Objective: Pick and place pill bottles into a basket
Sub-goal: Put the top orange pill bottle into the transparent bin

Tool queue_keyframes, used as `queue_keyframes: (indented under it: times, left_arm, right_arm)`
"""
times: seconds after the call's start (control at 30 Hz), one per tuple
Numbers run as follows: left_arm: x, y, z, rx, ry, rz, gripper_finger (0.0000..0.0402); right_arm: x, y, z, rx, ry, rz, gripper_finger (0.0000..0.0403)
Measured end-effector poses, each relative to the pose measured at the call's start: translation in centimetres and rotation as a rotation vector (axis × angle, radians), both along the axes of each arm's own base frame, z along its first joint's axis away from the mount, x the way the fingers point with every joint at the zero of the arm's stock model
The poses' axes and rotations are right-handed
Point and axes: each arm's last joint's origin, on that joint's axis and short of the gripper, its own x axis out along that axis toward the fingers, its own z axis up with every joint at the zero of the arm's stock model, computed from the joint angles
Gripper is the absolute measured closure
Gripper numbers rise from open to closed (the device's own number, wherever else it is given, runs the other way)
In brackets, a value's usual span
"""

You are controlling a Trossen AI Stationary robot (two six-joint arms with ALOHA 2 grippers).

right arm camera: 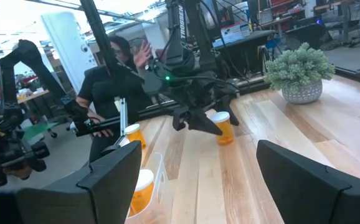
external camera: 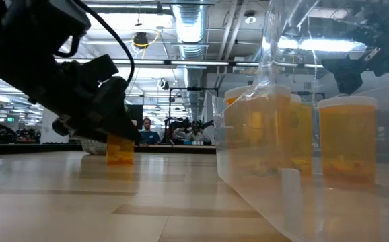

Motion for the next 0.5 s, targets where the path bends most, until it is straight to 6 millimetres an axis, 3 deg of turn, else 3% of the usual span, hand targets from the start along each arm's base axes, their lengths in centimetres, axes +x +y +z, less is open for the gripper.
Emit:
queue_keyframes:
  times: [0.17, 0.5]
  left_arm:
    - [0.19, 0.39, -0.04, -0.009, 0.016, -0.005, 0.0159]
    - [0.58, 0.24, 0.29, 0.003, -0.010, -0.034, 0.0249]
  right_arm:
    - [0.00, 0.00, 0.00, 0.000, 0.000, -0.001, 0.0092]
    - [0.00, 0.00, 0.00, 0.000, 0.000, 0.000, 0.0092]
